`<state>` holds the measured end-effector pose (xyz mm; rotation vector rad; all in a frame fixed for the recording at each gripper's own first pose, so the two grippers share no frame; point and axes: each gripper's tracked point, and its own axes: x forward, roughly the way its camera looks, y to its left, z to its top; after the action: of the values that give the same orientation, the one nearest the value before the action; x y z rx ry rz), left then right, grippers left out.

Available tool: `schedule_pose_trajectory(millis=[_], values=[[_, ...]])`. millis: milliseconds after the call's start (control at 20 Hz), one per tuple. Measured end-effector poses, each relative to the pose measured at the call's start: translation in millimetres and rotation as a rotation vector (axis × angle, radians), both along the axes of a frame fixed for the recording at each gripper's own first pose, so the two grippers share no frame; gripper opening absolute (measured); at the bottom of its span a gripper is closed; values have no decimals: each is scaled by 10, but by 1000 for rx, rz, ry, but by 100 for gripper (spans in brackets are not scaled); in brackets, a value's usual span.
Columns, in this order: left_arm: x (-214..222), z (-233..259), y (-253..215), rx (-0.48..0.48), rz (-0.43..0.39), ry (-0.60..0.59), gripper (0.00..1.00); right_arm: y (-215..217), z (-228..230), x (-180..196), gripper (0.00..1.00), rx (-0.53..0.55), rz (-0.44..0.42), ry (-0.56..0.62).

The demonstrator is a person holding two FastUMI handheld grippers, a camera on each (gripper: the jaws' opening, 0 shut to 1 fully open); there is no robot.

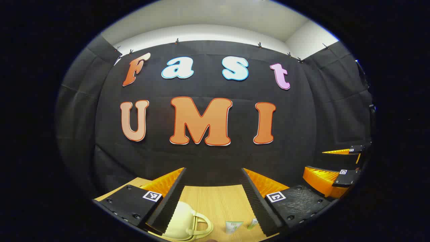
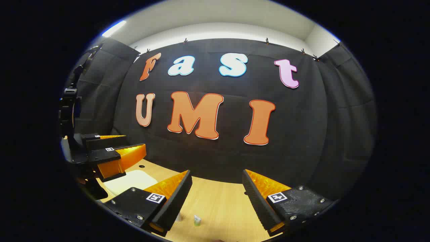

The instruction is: First open the suitcase, pack the skin care products into it, and then close the suitcase.

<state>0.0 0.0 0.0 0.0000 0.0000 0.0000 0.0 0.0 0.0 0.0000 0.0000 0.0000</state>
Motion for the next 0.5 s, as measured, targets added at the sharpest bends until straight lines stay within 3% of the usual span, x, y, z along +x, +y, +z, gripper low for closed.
schedule_pose_trajectory(millis=[200,250,500], values=[[206,118,-125,8,-4,-13,95,-78,93,172,95,4,15,-43],[194,114,-172,9,-6,-17,95,-108,57,164,99,6,16,-37],[75,110,-335,46,11,-70,96,-226,-171,121,95,14,27,-1]])
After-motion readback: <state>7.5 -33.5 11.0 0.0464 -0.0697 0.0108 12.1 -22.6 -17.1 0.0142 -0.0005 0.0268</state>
